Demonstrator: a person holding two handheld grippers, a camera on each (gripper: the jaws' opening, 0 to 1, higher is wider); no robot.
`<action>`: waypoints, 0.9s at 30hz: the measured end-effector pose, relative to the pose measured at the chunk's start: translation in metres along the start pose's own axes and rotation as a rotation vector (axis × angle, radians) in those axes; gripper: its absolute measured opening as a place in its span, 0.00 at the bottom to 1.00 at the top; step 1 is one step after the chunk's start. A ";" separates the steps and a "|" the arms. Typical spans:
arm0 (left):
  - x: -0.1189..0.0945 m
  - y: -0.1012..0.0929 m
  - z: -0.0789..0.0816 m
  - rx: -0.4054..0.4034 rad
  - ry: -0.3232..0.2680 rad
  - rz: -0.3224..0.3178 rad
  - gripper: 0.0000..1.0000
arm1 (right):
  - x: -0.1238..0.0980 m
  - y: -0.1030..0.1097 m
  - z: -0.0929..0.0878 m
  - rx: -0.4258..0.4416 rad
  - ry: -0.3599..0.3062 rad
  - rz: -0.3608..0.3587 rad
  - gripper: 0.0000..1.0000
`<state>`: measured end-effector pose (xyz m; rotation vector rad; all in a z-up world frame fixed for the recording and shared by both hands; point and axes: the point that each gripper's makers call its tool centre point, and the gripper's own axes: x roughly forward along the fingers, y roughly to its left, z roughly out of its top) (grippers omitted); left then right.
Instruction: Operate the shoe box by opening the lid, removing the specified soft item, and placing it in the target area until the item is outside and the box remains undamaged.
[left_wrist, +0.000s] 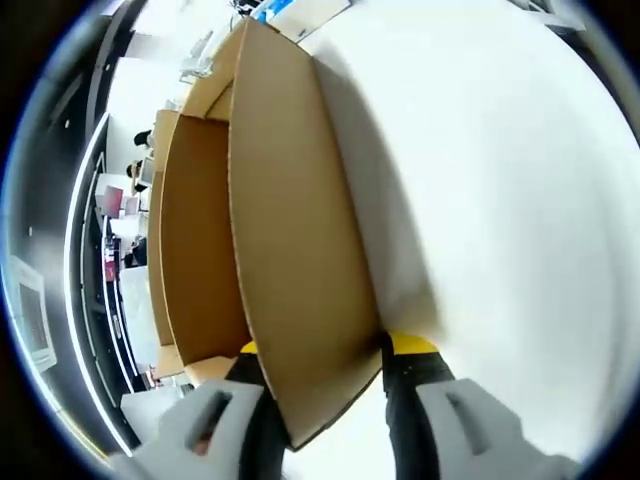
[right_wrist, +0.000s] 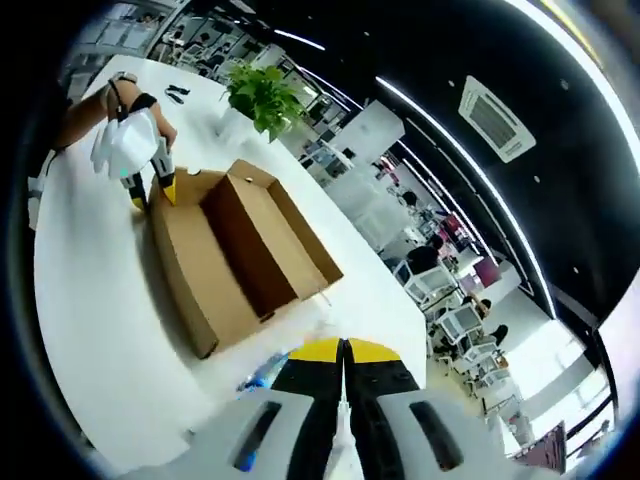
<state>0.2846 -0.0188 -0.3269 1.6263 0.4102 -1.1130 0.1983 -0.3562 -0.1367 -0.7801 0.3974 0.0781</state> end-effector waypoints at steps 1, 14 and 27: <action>0.000 0.001 0.000 0.000 -0.001 0.000 0.34 | 0.001 0.003 -0.009 -0.021 -0.003 0.035 0.00; 0.003 0.003 0.000 0.001 -0.002 -0.001 0.34 | 0.003 -0.006 -0.033 0.037 0.047 0.023 0.00; 0.003 0.002 -0.001 0.000 -0.003 0.001 0.34 | -0.008 0.014 -0.043 0.177 -0.102 0.170 0.23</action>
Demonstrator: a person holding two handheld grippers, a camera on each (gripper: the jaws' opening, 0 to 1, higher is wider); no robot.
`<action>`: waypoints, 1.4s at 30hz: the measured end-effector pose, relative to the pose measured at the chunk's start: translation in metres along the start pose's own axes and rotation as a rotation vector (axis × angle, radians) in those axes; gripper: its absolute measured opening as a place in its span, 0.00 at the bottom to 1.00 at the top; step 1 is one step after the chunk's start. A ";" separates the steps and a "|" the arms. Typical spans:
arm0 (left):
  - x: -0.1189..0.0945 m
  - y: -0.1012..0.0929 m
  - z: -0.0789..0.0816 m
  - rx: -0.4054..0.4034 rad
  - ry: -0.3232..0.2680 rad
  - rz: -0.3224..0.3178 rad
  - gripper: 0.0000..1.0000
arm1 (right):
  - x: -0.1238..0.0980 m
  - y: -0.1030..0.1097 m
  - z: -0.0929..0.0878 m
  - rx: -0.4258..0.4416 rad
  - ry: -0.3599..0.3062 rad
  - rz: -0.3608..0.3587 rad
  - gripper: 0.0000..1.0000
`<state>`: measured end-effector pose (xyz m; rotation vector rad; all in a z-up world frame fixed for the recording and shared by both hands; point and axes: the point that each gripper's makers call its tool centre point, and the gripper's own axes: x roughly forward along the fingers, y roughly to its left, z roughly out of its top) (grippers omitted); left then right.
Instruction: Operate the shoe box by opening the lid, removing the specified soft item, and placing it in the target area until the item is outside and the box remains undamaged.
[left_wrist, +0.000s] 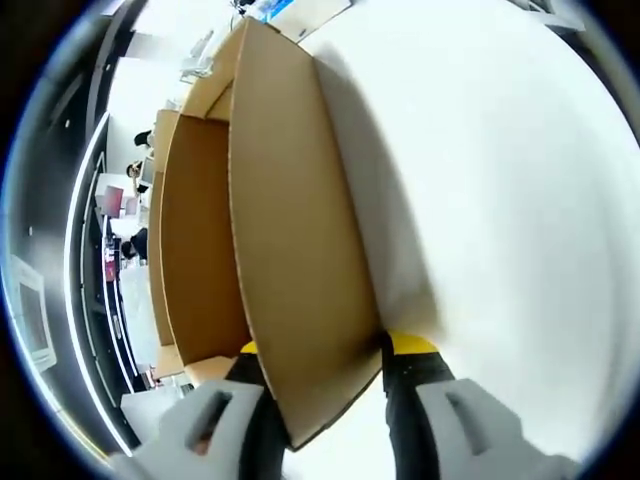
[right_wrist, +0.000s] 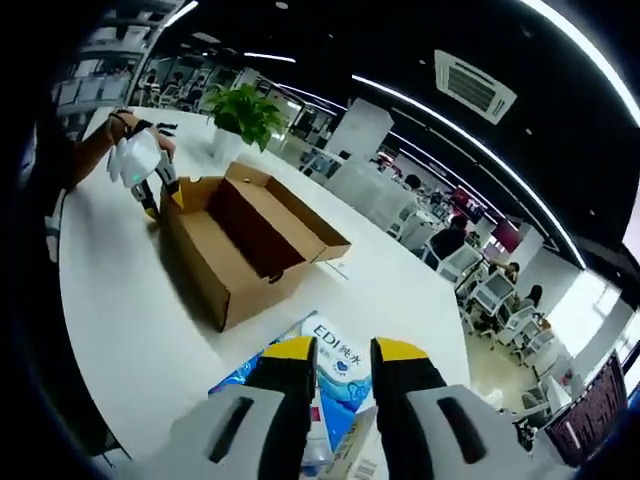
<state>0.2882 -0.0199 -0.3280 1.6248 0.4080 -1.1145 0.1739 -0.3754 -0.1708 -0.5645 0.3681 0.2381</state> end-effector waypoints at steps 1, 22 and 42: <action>0.000 0.000 0.000 0.001 0.000 0.000 0.34 | -0.002 0.000 -0.003 0.001 -0.004 0.006 0.24; 0.000 0.000 0.000 -0.014 0.013 -0.008 0.34 | 0.029 0.034 -0.074 0.335 -0.162 0.207 0.51; -0.002 -0.001 0.001 -0.018 0.015 -0.005 0.34 | 0.052 0.042 -0.085 0.386 -0.126 0.221 0.33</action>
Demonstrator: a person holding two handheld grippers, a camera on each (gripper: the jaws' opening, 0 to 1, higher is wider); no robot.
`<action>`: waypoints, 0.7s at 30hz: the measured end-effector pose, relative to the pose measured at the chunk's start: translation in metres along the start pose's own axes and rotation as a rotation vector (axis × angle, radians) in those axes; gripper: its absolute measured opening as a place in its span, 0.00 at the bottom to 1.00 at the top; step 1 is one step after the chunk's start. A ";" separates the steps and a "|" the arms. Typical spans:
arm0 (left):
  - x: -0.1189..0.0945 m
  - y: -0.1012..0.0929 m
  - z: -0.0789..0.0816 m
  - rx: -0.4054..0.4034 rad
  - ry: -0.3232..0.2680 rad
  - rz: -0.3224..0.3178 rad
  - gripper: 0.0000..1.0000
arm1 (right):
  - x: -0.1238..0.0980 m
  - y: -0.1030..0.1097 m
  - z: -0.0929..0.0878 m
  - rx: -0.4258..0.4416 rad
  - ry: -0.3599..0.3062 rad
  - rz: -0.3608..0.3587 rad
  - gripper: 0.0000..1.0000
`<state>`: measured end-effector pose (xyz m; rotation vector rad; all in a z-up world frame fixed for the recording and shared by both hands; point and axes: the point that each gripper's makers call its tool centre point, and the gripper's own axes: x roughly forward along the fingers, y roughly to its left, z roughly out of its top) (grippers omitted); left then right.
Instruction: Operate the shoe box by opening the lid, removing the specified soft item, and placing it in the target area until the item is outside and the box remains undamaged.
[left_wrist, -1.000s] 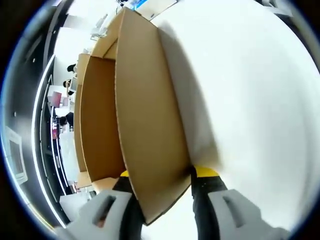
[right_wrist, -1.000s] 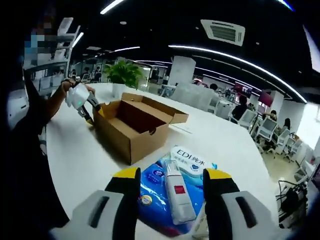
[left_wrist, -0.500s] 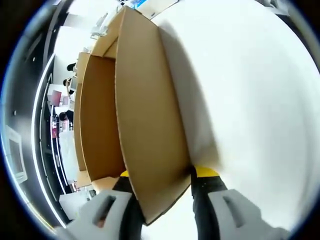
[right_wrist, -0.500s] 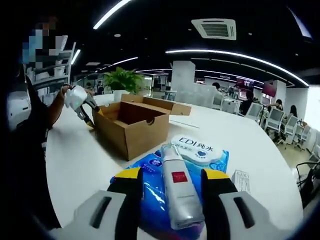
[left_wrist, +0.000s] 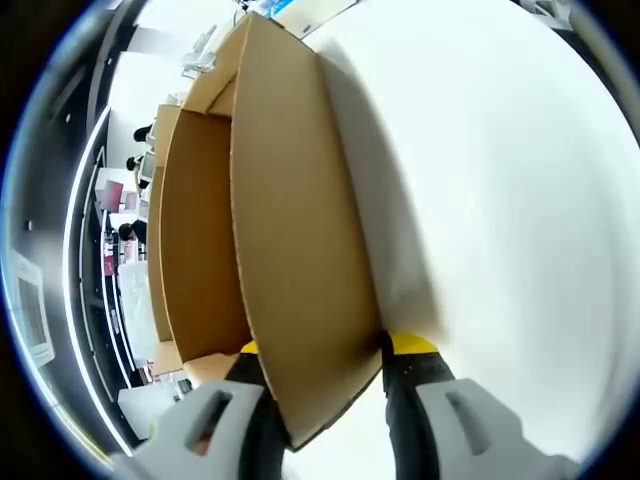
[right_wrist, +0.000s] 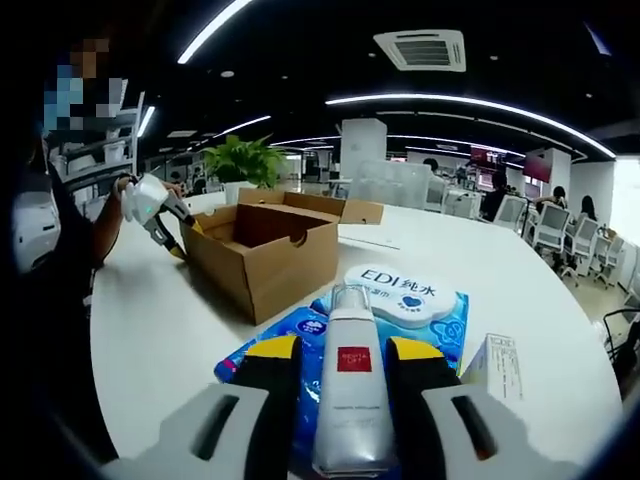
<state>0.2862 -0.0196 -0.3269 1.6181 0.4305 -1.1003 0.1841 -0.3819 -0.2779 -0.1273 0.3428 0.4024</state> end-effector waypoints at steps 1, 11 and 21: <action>0.000 0.000 0.000 0.000 0.000 0.000 0.34 | 0.000 -0.002 -0.003 0.006 0.013 -0.010 0.33; 0.000 0.000 0.000 0.003 -0.003 0.000 0.34 | -0.001 -0.007 -0.003 0.032 -0.020 -0.031 0.25; 0.001 0.001 0.000 0.007 -0.005 0.000 0.34 | 0.001 -0.009 -0.004 0.065 -0.041 -0.062 0.25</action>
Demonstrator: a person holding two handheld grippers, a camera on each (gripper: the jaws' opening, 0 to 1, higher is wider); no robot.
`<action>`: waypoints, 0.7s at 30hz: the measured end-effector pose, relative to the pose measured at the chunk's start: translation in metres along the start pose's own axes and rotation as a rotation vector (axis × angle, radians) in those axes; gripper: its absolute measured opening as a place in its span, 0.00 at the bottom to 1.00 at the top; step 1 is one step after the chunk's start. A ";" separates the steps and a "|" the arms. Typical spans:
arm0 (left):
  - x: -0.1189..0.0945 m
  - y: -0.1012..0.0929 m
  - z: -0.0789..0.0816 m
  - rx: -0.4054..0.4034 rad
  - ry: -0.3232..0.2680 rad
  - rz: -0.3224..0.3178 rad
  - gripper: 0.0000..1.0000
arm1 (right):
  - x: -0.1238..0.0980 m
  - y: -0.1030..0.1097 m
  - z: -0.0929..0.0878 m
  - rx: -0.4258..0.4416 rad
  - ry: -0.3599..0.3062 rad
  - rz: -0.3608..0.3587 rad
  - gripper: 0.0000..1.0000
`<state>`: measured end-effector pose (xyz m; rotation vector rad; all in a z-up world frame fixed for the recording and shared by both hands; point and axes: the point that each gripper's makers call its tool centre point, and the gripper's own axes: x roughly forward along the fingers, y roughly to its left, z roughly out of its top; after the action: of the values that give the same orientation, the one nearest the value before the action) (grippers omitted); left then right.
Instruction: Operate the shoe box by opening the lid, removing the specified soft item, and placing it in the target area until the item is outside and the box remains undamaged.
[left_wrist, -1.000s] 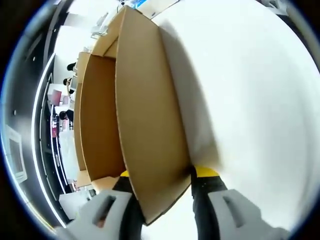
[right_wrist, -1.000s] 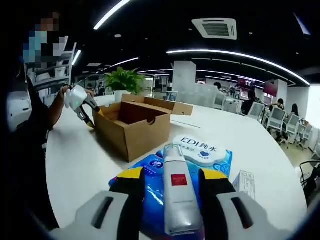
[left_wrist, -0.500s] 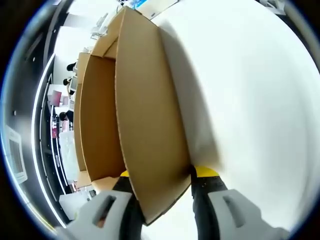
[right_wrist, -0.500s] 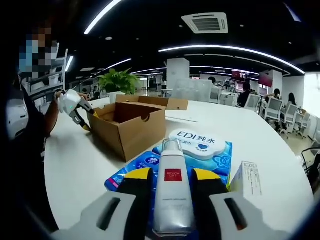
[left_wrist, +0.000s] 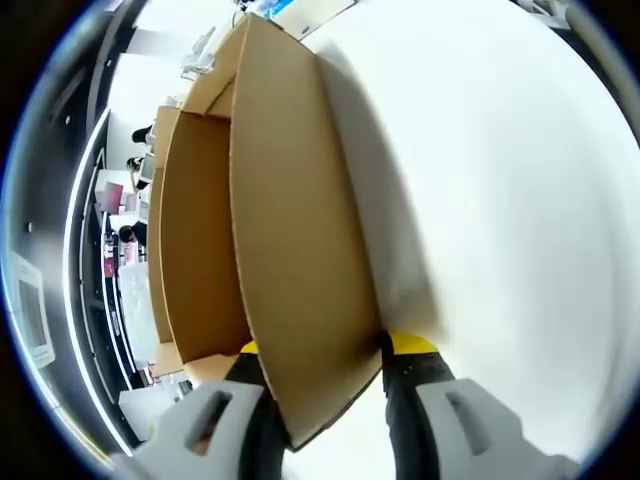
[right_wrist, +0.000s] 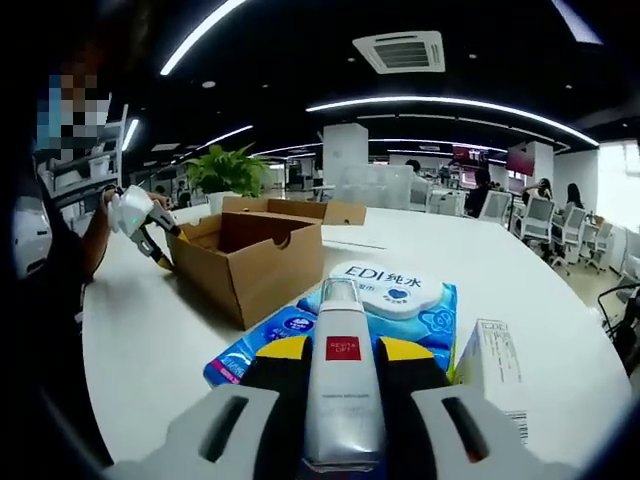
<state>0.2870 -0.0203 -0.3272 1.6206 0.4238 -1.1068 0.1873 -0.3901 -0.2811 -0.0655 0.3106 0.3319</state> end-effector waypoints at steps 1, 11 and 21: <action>0.000 0.000 0.000 0.000 0.000 0.000 0.34 | 0.001 0.001 0.000 -0.012 0.001 -0.004 0.25; 0.000 0.000 0.000 -0.002 0.003 0.002 0.34 | -0.007 0.000 0.009 0.017 -0.015 -0.034 0.25; 0.000 0.000 0.000 -0.001 0.003 0.003 0.34 | -0.029 0.033 -0.005 -0.018 0.056 0.054 0.25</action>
<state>0.2865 -0.0202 -0.3273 1.6217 0.4242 -1.1015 0.1487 -0.3682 -0.2773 -0.0840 0.3655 0.3868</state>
